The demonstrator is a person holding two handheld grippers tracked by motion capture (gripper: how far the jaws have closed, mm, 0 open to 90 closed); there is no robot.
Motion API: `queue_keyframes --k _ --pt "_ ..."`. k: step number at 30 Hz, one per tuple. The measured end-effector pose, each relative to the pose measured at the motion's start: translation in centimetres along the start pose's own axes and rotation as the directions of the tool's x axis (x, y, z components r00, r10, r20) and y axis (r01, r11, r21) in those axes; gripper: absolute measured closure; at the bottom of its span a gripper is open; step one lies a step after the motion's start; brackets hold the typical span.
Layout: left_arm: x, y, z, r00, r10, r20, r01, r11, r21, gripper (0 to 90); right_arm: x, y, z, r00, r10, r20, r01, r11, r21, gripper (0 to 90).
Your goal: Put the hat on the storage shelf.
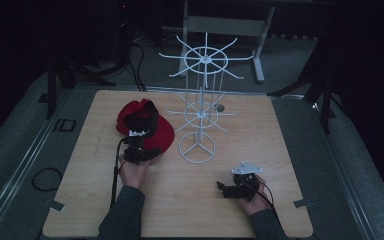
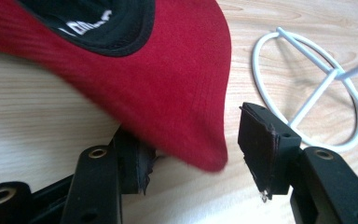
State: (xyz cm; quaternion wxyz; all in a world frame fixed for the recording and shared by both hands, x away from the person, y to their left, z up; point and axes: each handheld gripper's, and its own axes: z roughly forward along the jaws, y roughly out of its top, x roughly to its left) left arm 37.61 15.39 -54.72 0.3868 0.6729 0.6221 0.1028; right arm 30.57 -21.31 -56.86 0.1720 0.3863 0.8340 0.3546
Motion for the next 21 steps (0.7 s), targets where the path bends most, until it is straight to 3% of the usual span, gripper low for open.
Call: queue_keyframes --k 5,8,9,12,18,21 --pt "0.7 0.2 1.2 0.9998 -0.012 -0.019 0.012 0.9998 0.015 47.9 0.0 0.0 0.0 1.0 0.0 0.0 0.0 1.0 0.0 16.3" --pt "1.1 0.2 1.6 0.9999 -0.016 -0.003 0.016 0.9998 0.008 49.6 0.0 0.0 0.0 1.0 0.0 0.0 0.0 1.0 0.0 16.3" --pt "1.2 0.1 1.6 0.9999 -0.005 -0.01 0.005 1.0 -0.001 52.4 0.0 0.0 0.0 1.0 0.0 0.0 0.0 1.0 0.0 16.3" --pt "1.5 0.1 1.6 0.9996 -0.015 0.023 0.015 0.9999 -0.007 57.8 0.0 0.0 0.0 1.0 0.0 0.0 0.0 1.0 0.0 16.3" --pt "1.0 -0.1 1.0 0.9993 0.036 0.014 -0.035 0.9979 -0.055 70.4 0.0 0.0 0.0 1.0 0.0 -0.001 0.0 1.0 0.0 16.3" --pt "1.2 -0.4 0.7 0.9991 0.03 0.03 -0.027 0.9958 -0.087 78.7 0.0 0.0 0.0 1.0 0.0 -0.001 0.0 1.0 0.0 16.3"
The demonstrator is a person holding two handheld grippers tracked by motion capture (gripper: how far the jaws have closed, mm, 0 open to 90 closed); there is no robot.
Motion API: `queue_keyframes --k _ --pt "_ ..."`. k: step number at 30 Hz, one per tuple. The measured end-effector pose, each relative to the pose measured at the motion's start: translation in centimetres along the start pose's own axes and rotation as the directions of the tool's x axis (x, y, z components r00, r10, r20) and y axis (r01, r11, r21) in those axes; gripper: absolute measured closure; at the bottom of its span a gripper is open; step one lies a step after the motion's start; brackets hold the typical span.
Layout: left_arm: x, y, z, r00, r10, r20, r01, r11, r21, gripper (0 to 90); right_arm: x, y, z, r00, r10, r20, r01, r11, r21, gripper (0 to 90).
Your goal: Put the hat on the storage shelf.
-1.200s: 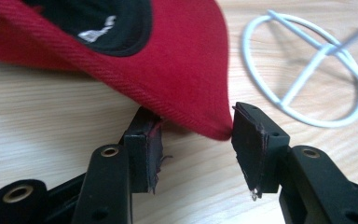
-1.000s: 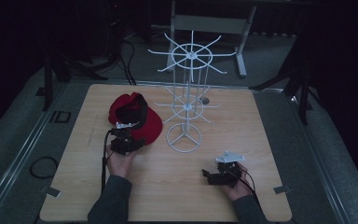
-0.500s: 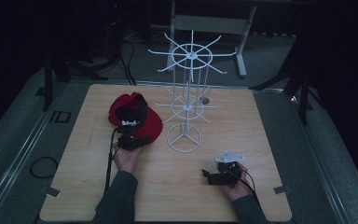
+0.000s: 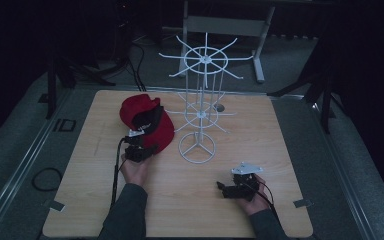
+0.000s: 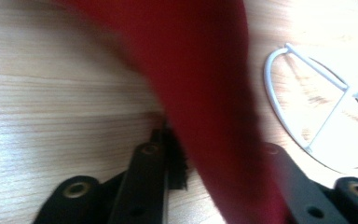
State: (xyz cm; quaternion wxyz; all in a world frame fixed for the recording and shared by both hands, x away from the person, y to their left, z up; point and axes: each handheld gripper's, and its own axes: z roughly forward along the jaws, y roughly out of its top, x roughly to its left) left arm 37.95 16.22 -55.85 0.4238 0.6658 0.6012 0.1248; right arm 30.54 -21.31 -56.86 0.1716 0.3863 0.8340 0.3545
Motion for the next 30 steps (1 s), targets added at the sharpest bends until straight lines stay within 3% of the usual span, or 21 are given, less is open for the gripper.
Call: queue_keyframes --k 6,15,30 --pt "-0.3 -0.2 -0.6 0.9958 0.091 -0.011 -0.091 0.9954 -0.029 85.4 0.0 0.0 0.0 1.0 0.0 0.0 0.0 1.0 0.0 16.3" --pt "0.9 -0.7 -1.2 0.9978 0.062 0.02 -0.061 0.9954 -0.074 85.5 0.0 0.0 0.0 1.0 0.0 0.0 0.0 1.0 0.0 16.3" --pt "1.1 1.0 -4.1 0.9976 0.042 0.055 -0.032 0.9854 -0.167 85.4 0.0 0.0 0.0 1.0 0.001 -0.001 -0.001 1.0 0.0 16.3"
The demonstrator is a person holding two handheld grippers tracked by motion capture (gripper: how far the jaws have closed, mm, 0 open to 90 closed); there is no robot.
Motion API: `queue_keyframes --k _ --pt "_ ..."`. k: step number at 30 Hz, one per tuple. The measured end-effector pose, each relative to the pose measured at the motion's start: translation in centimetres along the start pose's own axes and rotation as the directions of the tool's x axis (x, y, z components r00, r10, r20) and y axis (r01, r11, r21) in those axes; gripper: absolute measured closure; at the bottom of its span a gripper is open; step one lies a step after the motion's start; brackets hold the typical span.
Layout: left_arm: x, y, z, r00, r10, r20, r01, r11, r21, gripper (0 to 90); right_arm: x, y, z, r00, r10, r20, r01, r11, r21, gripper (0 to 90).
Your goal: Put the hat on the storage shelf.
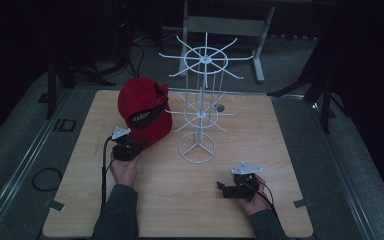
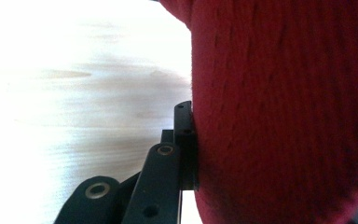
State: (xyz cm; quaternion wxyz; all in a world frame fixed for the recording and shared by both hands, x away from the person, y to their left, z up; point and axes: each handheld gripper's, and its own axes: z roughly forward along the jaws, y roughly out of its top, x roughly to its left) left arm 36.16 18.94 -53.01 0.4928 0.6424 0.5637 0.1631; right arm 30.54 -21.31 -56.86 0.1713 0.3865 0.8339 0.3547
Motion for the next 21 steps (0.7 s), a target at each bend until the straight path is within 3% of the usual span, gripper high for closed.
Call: queue_keyframes --k 21 --pt "-0.8 3.0 -3.0 0.9994 0.035 0.004 -0.034 0.9938 -0.106 85.2 0.0 0.0 0.0 1.0 -0.003 0.0 0.003 1.0 0.001 16.3"
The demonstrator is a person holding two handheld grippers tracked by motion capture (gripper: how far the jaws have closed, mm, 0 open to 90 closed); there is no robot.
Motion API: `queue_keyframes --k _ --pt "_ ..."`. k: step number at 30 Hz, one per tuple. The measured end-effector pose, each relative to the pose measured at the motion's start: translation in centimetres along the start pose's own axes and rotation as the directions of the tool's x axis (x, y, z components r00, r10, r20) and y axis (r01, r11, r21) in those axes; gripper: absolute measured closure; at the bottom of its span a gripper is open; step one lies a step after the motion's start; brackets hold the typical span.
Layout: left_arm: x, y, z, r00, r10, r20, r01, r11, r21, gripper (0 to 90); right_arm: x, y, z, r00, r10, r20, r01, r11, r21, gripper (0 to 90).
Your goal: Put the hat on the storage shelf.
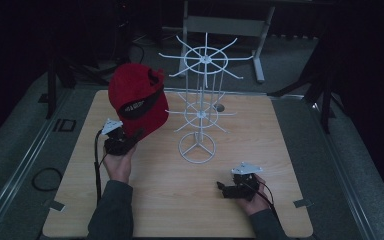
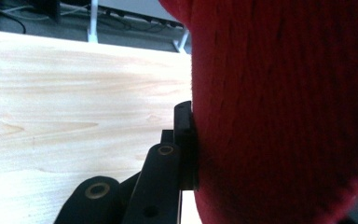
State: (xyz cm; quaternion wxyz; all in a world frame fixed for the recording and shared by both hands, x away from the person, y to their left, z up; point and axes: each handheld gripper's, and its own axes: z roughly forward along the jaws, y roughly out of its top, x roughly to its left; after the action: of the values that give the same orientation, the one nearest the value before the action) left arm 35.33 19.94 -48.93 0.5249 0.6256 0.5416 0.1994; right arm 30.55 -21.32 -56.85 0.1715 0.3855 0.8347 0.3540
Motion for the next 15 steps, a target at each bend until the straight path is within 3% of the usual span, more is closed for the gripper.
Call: queue_keyframes --k 15 --pt "-0.9 2.2 -1.4 0.9998 0.021 0.007 -0.021 0.9983 -0.054 85.3 0.0 0.0 0.0 1.0 0.003 0.0 -0.003 1.0 -0.001 16.3"
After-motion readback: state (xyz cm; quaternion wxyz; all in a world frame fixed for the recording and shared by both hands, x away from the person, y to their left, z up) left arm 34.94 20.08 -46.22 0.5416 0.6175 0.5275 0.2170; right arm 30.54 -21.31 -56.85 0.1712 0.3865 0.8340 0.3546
